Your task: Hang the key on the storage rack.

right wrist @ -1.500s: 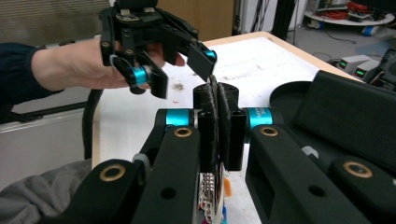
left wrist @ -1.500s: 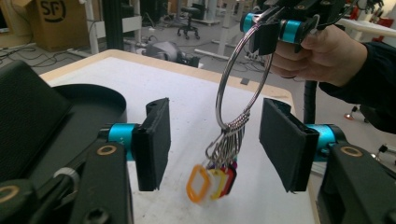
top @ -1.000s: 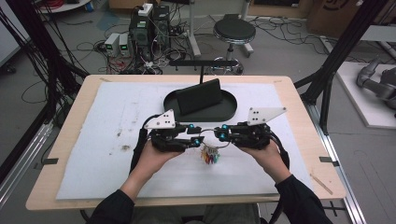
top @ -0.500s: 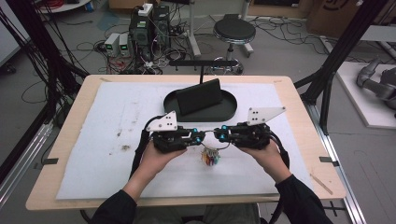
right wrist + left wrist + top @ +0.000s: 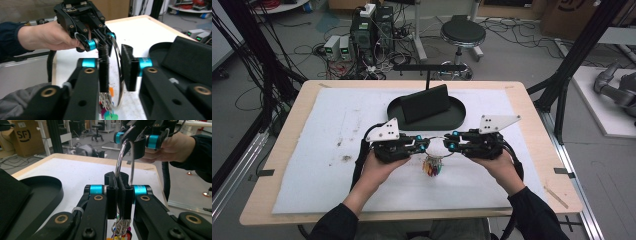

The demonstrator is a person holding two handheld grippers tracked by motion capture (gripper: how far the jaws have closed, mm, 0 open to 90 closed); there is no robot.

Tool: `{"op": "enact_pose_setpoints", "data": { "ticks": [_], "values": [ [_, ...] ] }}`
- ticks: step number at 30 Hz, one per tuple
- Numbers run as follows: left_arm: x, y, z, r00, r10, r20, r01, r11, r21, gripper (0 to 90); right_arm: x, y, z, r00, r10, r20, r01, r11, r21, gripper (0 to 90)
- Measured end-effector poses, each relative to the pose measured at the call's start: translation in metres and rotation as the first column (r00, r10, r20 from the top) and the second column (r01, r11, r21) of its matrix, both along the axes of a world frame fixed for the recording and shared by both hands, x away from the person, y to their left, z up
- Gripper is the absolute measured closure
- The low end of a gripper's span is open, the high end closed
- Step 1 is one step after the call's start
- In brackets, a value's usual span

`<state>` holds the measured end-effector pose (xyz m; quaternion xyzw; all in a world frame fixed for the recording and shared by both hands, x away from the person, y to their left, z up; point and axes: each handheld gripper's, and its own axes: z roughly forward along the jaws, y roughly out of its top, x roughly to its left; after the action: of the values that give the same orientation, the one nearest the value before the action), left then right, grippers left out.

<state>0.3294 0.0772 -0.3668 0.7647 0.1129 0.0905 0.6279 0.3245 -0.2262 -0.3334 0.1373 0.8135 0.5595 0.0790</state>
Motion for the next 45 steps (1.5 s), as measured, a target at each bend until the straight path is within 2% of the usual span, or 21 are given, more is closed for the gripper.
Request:
{"op": "enact_pose_setpoints", "data": {
  "ticks": [4,6,11,13,16,20,23,27,32,38,44,45],
  "values": [
    [0.001,0.005,0.003,0.9996,0.028,0.010,-0.028,0.9996,-0.003,86.6,0.002,-0.008,0.000,0.9996,-0.027,0.007,0.027,1.000,0.016,65.0],
    [0.002,0.009,0.004,0.9990,0.043,0.015,-0.043,0.9991,-0.006,86.6,0.003,-0.013,-0.001,0.9982,-0.059,0.006,0.059,0.998,0.024,57.5],
    [0.006,0.020,0.012,0.9956,0.090,0.028,-0.089,0.9956,-0.029,86.6,0.008,-0.030,-0.011,0.9913,-0.131,0.012,0.130,0.990,0.045,48.3],
    [0.008,0.024,0.015,0.9935,0.108,0.036,-0.106,0.9938,-0.033,86.6,0.010,-0.038,-0.016,0.9844,-0.176,0.012,0.175,0.984,0.042,46.4],
    [0.012,0.031,0.022,0.9891,0.138,0.050,-0.137,0.9898,-0.040,86.6,0.014,-0.049,-0.023,0.9695,-0.244,0.020,0.243,0.969,0.043,44.1],
    [0.017,0.039,0.031,0.9826,0.173,0.066,-0.170,0.9841,-0.052,86.6,0.016,-0.062,-0.030,0.9438,-0.330,0.019,0.329,0.943,0.045,42.0],
    [0.022,0.045,0.039,0.9753,0.206,0.081,-0.201,0.9778,-0.058,86.6,0.017,-0.067,-0.033,0.9342,-0.355,0.030,0.354,0.934,0.046,41.5],
    [0.029,0.051,0.046,0.9666,0.240,0.090,-0.236,0.9701,-0.058,86.6,0.019,-0.071,-0.034,0.9167,-0.398,0.034,0.397,0.917,0.042,39.3],
    [0.038,0.058,0.054,0.9522,0.288,0.103,-0.281,0.9568,-0.075,86.6,0.020,-0.074,-0.037,0.9028,-0.428,0.041,0.427,0.904,0.031,39.1],
    [0.049,0.064,0.059,0.9342,0.338,0.114,-0.330,0.9402,-0.084,86.6,0.022,-0.078,-0.039,0.8949,-0.445,0.031,0.444,0.895,0.041,39.0],
    [0.062,0.067,0.058,0.9135,0.391,0.113,-0.381,0.9193,-0.099,86.6,0.022,-0.080,-0.038,0.8911,-0.453,0.030,0.451,0.891,0.048,39.0],
    [0.064,0.068,0.058,0.9083,0.402,0.114,-0.393,0.9146,-0.094,86.6,0.022,-0.080,-0.038,0.8911,-0.453,0.030,0.451,0.891,0.048,39.0]
  ]
}}
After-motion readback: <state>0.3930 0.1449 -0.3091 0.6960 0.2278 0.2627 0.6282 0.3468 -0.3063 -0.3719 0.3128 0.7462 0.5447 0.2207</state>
